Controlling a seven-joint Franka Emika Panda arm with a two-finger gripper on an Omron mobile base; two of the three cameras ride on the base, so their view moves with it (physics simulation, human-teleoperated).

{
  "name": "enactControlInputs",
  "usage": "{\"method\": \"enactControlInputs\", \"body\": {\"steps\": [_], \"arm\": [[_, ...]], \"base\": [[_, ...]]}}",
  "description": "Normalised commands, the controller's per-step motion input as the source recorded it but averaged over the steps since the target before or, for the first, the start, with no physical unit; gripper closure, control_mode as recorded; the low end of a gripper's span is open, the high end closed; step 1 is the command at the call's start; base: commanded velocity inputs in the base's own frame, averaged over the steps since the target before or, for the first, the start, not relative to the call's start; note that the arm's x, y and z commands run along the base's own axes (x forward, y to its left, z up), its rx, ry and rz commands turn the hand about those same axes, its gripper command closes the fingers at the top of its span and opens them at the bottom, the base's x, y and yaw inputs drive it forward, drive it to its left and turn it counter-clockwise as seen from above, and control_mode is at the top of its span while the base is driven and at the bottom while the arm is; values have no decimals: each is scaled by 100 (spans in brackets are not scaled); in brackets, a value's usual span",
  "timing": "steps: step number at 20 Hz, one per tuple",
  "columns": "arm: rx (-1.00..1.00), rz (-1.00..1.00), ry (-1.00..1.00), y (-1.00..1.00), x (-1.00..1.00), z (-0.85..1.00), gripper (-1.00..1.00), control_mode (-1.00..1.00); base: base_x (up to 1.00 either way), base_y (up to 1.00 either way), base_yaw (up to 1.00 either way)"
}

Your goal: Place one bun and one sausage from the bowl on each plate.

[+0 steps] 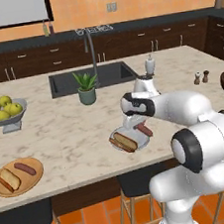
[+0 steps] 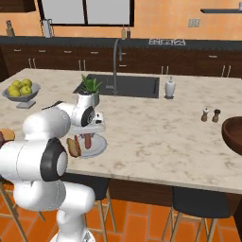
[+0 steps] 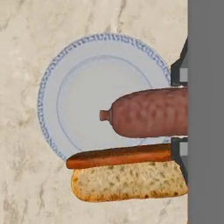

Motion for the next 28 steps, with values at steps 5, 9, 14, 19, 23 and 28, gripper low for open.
{"method": "enactControlInputs", "body": {"steps": [5,9,14,19,23,28], "arm": [[0,23,-6,-6,41,-60,100,-100],[-6,-1,5,26,48,-73,100,-100],[-2,-1,-1,6,15,-25,100,-100],[0,0,-3,0,14,-14,-100,-100],[0,0,-2,-1,0,-1,-100,-100],[0,0,0,-5,10,2,-100,-100]], "base": [[0,0,0],[0,0,0],[0,0,0],[0,0,0],[0,0,0],[0,0,0]]}}
